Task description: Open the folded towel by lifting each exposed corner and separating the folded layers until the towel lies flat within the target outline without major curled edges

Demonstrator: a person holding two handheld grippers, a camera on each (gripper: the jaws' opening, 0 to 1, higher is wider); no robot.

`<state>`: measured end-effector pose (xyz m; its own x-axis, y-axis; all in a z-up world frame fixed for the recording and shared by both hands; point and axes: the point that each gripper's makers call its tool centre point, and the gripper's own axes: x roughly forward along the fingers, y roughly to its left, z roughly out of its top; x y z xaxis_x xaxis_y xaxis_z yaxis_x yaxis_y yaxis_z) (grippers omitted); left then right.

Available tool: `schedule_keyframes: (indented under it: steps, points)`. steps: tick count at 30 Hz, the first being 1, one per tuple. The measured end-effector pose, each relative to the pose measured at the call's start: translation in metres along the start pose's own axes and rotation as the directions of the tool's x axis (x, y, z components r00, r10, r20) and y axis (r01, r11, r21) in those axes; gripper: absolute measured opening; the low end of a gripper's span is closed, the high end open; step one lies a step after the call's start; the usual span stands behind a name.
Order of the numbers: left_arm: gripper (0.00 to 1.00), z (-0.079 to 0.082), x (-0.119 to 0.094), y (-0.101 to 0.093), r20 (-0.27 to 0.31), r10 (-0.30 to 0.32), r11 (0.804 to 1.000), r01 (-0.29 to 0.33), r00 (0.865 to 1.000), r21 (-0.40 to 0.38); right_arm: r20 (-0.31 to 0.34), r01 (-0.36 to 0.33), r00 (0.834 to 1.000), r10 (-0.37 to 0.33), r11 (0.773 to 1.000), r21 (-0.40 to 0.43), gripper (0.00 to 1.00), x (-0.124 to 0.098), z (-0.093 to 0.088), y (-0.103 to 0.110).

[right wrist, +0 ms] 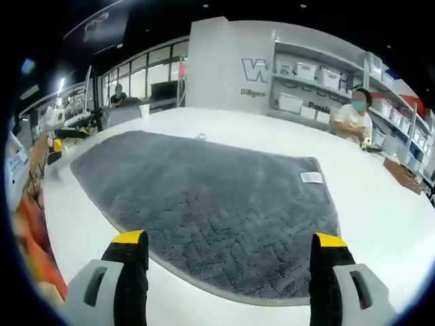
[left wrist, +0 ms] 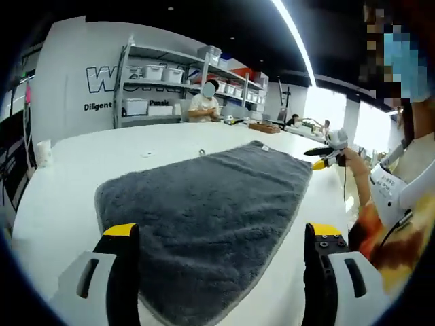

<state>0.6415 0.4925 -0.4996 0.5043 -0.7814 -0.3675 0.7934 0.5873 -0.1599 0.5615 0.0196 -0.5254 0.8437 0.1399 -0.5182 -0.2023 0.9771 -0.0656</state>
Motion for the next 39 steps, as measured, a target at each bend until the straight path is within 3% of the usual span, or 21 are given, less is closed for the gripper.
schedule_keyframes:
  steps: [4,8,14,19,39]
  points:
    - [1.00,-0.016,-0.016,0.002,-0.013,0.078,0.997,-0.078,0.997,-0.020,-0.007,-0.007,1.000,0.007,1.000,-0.004,0.99,0.003,-0.001,0.000]
    - [1.00,-0.026,-0.028,0.000,0.000,0.093,0.993,-0.093,0.996,-0.078,-0.010,-0.020,1.000,0.020,1.000,-0.009,0.99,0.007,-0.001,0.002]
    - [1.00,-0.038,-0.040,0.002,-0.019,0.142,0.986,-0.143,0.990,-0.085,-0.026,-0.029,0.999,0.029,0.999,-0.019,0.99,0.014,-0.002,0.005]
    - [1.00,-0.035,-0.041,0.003,0.003,0.129,0.985,-0.128,0.992,-0.116,-0.037,-0.040,0.999,0.039,0.999,-0.030,0.99,0.017,-0.002,0.008]
    - [1.00,-0.039,-0.033,0.005,-0.020,0.104,0.987,-0.106,0.994,-0.118,-0.055,-0.028,0.998,0.026,0.999,-0.030,0.99,0.018,-0.007,0.008]
